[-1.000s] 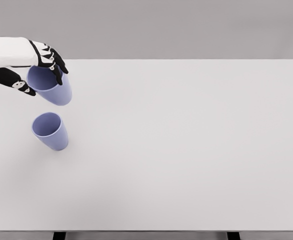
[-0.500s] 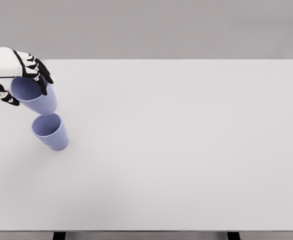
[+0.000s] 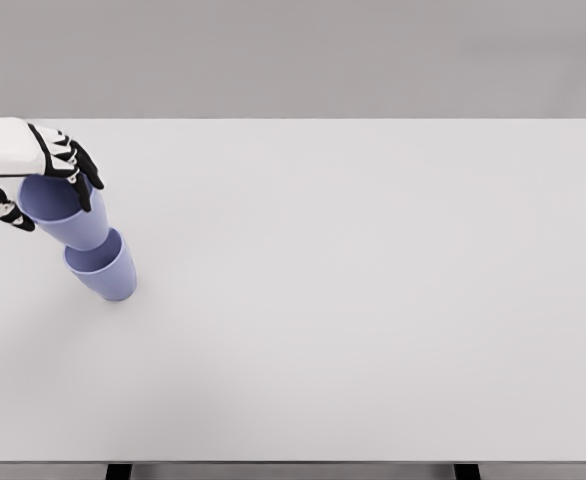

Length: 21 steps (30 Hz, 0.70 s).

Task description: Place the right cup on the left cup with left arm

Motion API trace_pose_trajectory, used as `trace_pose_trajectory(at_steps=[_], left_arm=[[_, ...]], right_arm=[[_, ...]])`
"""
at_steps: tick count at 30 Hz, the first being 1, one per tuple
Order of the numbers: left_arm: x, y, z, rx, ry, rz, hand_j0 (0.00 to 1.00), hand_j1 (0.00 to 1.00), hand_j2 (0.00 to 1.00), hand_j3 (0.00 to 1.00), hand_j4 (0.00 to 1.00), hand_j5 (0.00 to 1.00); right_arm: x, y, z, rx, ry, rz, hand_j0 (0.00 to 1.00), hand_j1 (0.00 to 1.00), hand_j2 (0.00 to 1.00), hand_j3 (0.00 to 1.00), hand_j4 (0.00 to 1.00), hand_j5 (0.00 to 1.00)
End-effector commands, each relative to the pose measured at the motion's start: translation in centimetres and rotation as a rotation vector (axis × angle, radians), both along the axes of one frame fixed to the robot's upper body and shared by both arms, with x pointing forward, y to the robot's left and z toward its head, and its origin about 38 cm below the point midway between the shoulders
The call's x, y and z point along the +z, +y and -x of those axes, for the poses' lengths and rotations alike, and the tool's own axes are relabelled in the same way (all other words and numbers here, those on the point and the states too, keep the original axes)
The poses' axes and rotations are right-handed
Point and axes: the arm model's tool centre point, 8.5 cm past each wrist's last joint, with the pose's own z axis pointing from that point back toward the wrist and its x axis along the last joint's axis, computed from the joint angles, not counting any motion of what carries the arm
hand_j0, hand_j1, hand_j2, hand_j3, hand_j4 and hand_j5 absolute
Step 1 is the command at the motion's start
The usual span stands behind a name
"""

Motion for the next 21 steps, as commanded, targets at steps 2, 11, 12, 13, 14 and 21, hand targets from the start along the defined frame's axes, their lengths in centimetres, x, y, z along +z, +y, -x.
trace_pose_trajectory(at_steps=[2, 11, 12, 13, 14, 21], left_arm=[[-0.04, 0.08, 0.02, 0.006, 0.006, 0.005, 0.57, 0.57, 0.57, 0.57, 0.57, 0.57], [0.06, -0.32, 0.26, -0.008, 0.007, 0.012, 0.57, 0.57, 0.57, 0.57, 0.57, 0.57], [0.02, -0.49, 0.41, -0.014, 0.010, 0.015, 0.57, 0.57, 0.57, 0.57, 0.57, 0.57], [0.05, -0.65, 0.44, -0.018, 0.013, 0.021, 0.57, 0.57, 0.57, 0.57, 0.57, 0.57], [0.05, -0.66, 0.44, -0.018, 0.013, 0.022, 0.57, 0.57, 0.57, 0.57, 0.57, 0.57], [0.12, -0.20, 0.61, -0.006, 0.012, 0.020, 0.57, 0.57, 0.57, 0.57, 0.57, 0.57]], right_arm=[[0.00, 0.00, 0.02, 0.000, 0.001, 0.000, 1.00, 1.00, 1.00, 1.00, 1.00, 1.00], [0.00, 0.00, 0.01, 0.002, 0.000, -0.001, 1.00, 1.00, 1.00, 1.00, 1.00, 1.00], [0.00, 0.00, 0.01, 0.002, 0.000, -0.001, 1.00, 1.00, 1.00, 1.00, 1.00, 1.00], [0.00, 0.00, 0.00, 0.000, 0.000, -0.001, 1.00, 1.00, 1.00, 1.00, 1.00, 1.00], [0.00, 0.00, 0.00, 0.000, 0.000, -0.001, 1.00, 1.00, 1.00, 1.00, 1.00, 1.00], [0.00, 0.00, 0.01, 0.002, 0.000, -0.001, 1.00, 1.00, 1.00, 1.00, 1.00, 1.00]])
